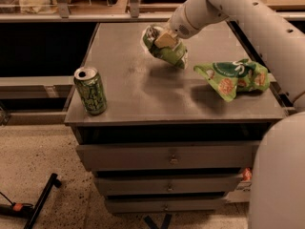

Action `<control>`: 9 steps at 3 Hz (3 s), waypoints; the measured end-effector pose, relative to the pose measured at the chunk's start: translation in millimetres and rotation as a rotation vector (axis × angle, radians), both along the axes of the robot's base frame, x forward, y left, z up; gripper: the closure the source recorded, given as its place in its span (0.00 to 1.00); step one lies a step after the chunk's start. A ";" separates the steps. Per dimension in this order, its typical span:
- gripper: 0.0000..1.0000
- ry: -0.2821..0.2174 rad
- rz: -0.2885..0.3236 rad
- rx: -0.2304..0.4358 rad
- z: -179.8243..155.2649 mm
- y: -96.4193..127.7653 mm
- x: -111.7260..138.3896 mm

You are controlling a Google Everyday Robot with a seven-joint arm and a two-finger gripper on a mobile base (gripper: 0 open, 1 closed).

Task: Move green jalapeno chip bag near green can

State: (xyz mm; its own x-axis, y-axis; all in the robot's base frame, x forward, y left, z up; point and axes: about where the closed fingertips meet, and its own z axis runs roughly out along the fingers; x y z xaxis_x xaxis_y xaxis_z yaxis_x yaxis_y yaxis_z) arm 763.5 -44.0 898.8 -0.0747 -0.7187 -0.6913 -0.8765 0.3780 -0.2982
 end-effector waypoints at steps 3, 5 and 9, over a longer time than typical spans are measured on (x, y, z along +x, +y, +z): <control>0.85 -0.119 0.210 0.015 53.6 68.3 -47.6; 0.85 -0.127 0.318 -0.036 57.1 119.0 -64.3; 0.40 -0.118 0.354 -0.101 51.6 173.7 -90.7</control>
Offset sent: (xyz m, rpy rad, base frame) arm -0.0598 0.0636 0.0717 0.0276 -0.1473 0.2040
